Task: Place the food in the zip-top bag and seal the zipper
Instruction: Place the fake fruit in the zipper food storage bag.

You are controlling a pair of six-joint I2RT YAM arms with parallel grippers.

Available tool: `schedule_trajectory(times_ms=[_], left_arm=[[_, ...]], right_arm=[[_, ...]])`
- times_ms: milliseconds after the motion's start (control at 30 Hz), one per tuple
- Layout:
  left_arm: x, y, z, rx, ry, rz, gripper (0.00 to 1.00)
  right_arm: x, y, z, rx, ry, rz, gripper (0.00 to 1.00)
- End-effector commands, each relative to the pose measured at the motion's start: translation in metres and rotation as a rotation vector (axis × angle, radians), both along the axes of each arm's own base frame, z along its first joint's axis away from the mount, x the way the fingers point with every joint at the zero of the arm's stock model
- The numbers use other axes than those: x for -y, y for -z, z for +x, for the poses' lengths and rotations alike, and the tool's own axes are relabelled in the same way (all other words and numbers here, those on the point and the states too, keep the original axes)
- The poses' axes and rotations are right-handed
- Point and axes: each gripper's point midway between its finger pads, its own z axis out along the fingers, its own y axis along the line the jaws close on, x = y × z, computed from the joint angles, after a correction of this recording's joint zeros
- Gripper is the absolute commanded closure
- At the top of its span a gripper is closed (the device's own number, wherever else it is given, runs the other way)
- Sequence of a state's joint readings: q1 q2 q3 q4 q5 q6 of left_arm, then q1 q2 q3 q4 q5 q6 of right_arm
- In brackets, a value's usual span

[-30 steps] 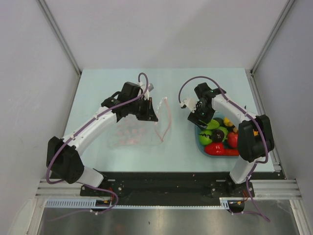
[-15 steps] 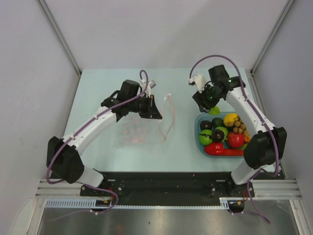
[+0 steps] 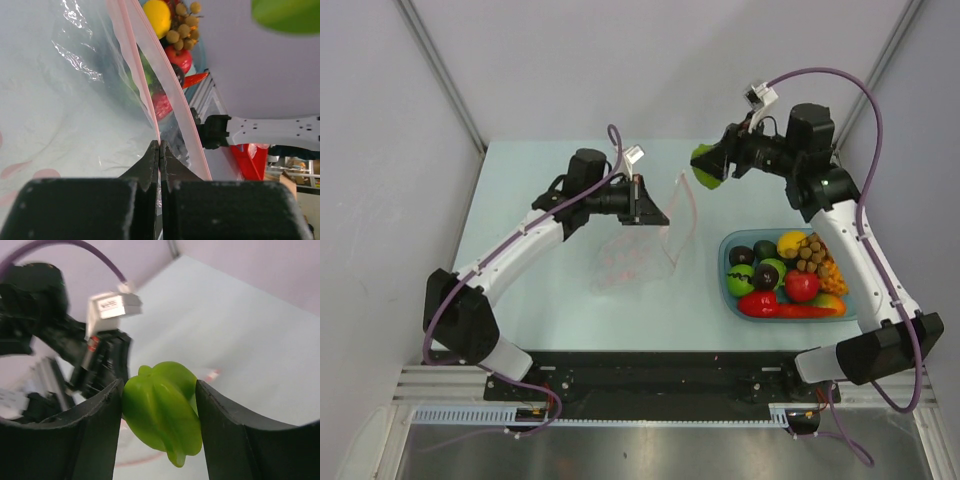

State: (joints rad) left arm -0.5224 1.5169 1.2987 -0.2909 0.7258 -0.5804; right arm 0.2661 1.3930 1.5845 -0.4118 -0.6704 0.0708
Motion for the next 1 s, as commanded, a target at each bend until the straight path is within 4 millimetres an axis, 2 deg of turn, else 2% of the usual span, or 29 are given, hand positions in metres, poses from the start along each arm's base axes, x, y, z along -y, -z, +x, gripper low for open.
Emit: schedule_trajectory(times_ms=[0,33,100,167,367,400,433,467,533,567,700,733,800,833,933,967], left_arm=[[0.01,-0.053,0.006,0.038,0.03,-0.164,1.0],[0.009,-0.057,0.004,0.031,0.042,-0.187,1.0],[0.01,-0.068,0.004,0.026,0.042,-0.235,1.0],[0.01,-0.074,0.001,0.032,0.059,-0.274,1.0],[0.003,-0.077,0.0,0.002,0.046,-0.298,1.0],[0.003,-0.078,-0.001,-0.003,0.046,-0.302,1.0],[0.002,-0.078,-0.001,-0.002,0.048,-0.303,1.0],[0.001,-0.08,-0.001,0.002,0.048,-0.305,1.0],[0.001,-0.081,-0.003,0.008,0.054,-0.308,1.0],[0.001,-0.082,-0.003,0.012,0.053,-0.31,1.0],[0.002,-0.084,-0.005,0.012,0.068,-0.318,1.0],[0.002,-0.083,-0.004,0.01,0.068,-0.318,1.0],[0.001,-0.082,-0.004,0.009,0.066,-0.316,1.0],[0.002,-0.081,-0.004,0.003,0.061,-0.311,1.0],[-0.001,-0.077,0.0,0.015,0.034,-0.272,1.0],[-0.002,-0.073,0.0,0.017,0.027,-0.249,1.0]], right_arm=[[-0.037,-0.037,-0.012,-0.083,-0.101,0.303,0.55],[-0.042,-0.027,-0.013,-0.12,-0.106,0.316,0.55],[-0.054,-0.028,-0.02,-0.113,-0.137,0.347,0.54],[-0.06,-0.008,-0.021,-0.137,-0.137,0.337,0.54],[-0.058,0.027,-0.024,-0.129,-0.13,0.259,0.51],[-0.057,0.032,-0.027,-0.137,-0.127,0.238,0.47],[-0.057,0.033,-0.028,-0.109,-0.131,0.213,0.27],[-0.057,0.034,-0.03,-0.102,-0.138,0.2,0.17],[-0.056,0.035,-0.037,-0.105,-0.15,0.161,0.07],[-0.057,0.035,-0.04,-0.072,-0.164,0.128,0.06],[-0.05,0.037,-0.048,-0.048,-0.151,0.064,0.0],[-0.048,0.027,-0.05,-0.027,-0.149,0.063,0.0],[-0.041,0.026,-0.05,-0.027,-0.128,0.028,0.0],[-0.036,0.014,-0.048,-0.002,-0.101,0.02,0.0],[-0.005,0.02,-0.041,-0.031,-0.025,-0.057,0.0],[0.007,0.03,-0.048,-0.108,-0.012,-0.1,0.0]])
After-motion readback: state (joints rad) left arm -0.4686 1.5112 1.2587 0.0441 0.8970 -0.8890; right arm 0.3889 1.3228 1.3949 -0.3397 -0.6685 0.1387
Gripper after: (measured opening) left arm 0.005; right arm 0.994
